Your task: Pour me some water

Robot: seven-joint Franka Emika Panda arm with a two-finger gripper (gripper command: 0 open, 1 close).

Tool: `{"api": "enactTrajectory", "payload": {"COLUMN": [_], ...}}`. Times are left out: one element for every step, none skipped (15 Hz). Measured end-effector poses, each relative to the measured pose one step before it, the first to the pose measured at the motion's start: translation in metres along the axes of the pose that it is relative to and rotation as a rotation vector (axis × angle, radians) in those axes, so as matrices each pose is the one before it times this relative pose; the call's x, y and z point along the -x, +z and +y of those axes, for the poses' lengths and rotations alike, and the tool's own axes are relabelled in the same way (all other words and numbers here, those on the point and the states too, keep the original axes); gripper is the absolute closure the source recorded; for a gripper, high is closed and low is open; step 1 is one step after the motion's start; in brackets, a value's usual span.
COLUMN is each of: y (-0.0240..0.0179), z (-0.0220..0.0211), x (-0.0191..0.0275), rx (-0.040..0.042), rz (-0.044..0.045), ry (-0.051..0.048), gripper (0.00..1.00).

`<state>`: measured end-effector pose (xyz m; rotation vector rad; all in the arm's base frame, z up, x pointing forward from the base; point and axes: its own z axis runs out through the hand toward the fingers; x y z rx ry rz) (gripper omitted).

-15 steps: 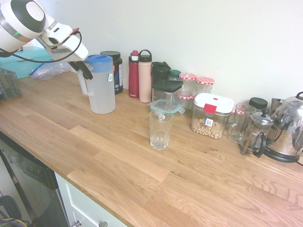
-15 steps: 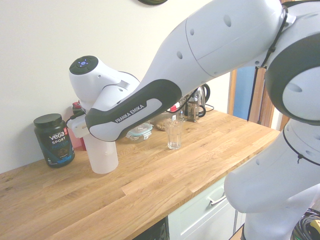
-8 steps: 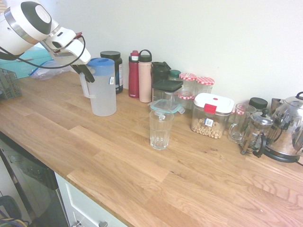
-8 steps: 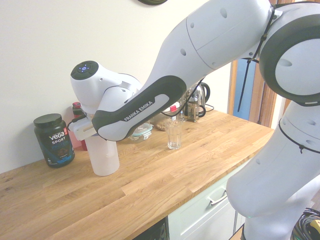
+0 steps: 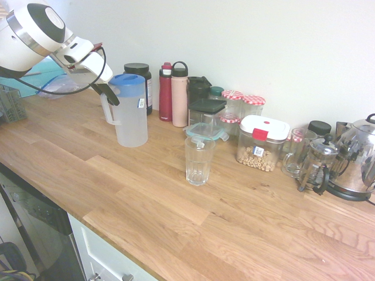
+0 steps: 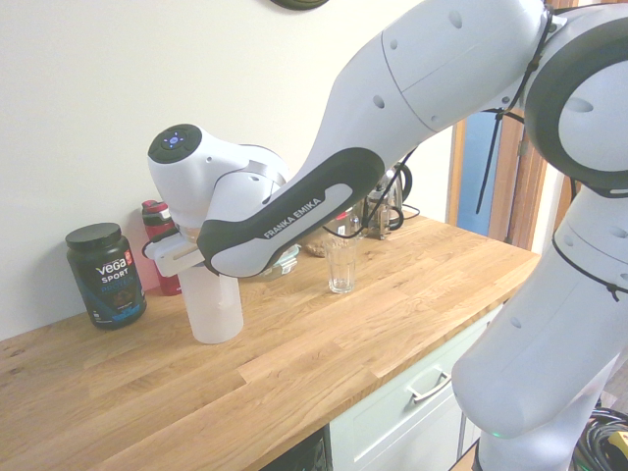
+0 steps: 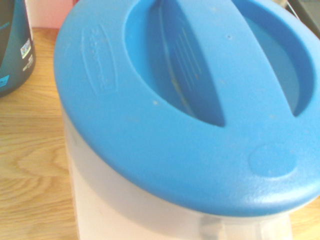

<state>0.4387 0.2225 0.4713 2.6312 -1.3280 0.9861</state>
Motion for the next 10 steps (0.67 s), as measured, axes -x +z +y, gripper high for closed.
{"api": "enactTrajectory", "payload": {"y": [0.00054, 0.00025, -0.00099, -0.00269, -0.00531, -0.00767, -0.00955, -0.01102, -0.01311, -0.01389], "z": [0.00161, 0.00149, 0.00148, 0.00144, 0.00133, 0.00234, 0.00463, 0.00682, 0.00778, 0.00899], "x": [-0.00086, -0.00167, -0.00195, -0.00243, -0.00242, -0.00083, 0.00145, 0.00320, 0.00360, 0.00235], "rx": [0.00181, 0.00118, -0.00087, -0.00135, -0.00403, 0.00264, 0.01821, 0.02516, 0.01515, 0.00956], "rz": [-0.00009, -0.00056, 0.00029, 0.00177, 0.00502, 0.00151, -0.01458, -0.03574, -0.05335, -0.06694], "ry": [0.00375, 0.00337, 0.00276, 0.00466, 0.00465, 0.00698, 0.00239, -0.01099, -0.01940, -0.02831], "gripper": [0.00, 0.00, 0.00, 0.00, 0.00, 0.00, 0.00, 0.00, 0.00, 0.00]}}
